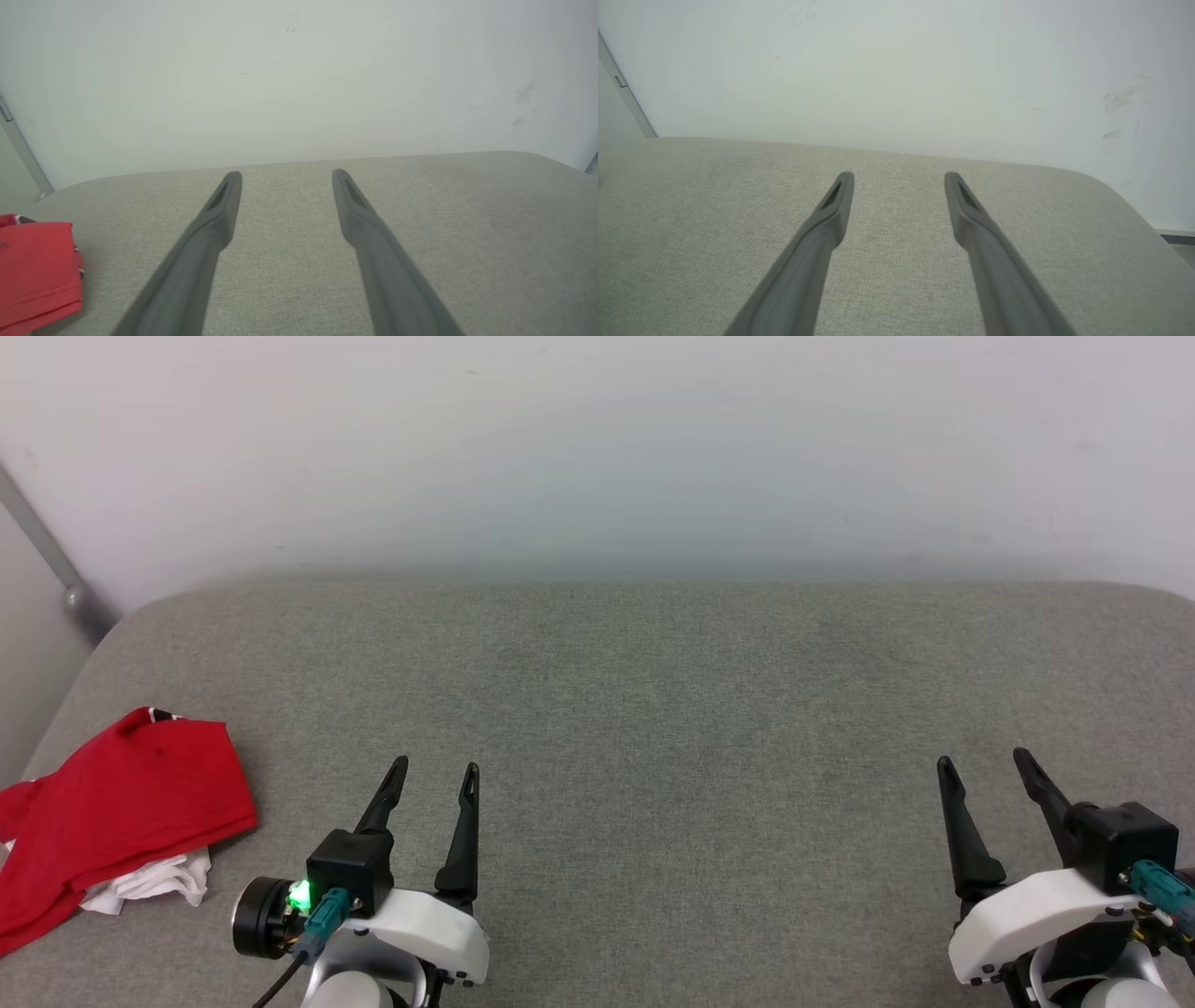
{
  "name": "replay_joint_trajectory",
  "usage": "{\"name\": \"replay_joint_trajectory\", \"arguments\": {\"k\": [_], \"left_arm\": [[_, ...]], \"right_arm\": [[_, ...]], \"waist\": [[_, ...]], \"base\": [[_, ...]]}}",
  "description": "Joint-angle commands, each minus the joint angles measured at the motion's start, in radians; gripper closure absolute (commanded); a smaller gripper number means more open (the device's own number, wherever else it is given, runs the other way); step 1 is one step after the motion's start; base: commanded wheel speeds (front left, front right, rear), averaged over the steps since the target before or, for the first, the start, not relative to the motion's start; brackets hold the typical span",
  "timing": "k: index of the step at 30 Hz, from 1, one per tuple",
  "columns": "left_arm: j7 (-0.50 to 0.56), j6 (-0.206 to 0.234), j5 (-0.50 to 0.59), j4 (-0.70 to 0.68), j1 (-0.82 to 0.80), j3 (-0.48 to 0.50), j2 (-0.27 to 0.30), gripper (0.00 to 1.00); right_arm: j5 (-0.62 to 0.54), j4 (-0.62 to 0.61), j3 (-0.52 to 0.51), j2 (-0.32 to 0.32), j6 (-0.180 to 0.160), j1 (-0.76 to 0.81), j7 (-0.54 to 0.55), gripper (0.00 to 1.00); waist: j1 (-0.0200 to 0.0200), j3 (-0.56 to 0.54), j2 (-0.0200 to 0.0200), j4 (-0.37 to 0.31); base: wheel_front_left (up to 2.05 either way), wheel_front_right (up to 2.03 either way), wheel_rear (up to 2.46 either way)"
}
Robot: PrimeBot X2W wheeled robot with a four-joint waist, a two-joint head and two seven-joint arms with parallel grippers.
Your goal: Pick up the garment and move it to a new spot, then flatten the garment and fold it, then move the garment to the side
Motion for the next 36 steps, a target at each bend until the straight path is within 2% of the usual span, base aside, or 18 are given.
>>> {"name": "replay_joint_trajectory", "arguments": {"k": [1,25,30,36], "left_arm": [[-0.006,-0.002,-0.001,0.004,-0.017,0.004,-0.002,0.0],[-0.005,-0.001,-0.02,0.038,-0.021,0.019,-0.014,0.0],[-0.005,0.007,-0.03,0.04,-0.03,0.028,-0.016,0.0],[-0.005,0.019,-0.039,0.033,-0.038,0.045,-0.017,0.0]], "right_arm": [[0.009,0.003,-0.003,0.004,0.0,0.001,-0.004,0.0],[0.011,0.027,-0.01,0.004,0.0,-0.018,-0.021,0.0],[0.005,0.017,-0.003,0.004,0.0,-0.014,-0.021,0.0],[0.009,0.004,0.014,0.004,0.0,-0.015,-0.019,0.0]], "waist": [[0.0,0.001,0.0,-0.001],[0.0,0.007,0.0,0.013],[0.0,0.012,0.0,0.053],[0.0,0.021,0.0,0.152]], "base": [[0.0,0.0,0.0],[0.0,0.0,0.0],[0.0,0.0,0.0],[0.0,0.0,0.0]]}}
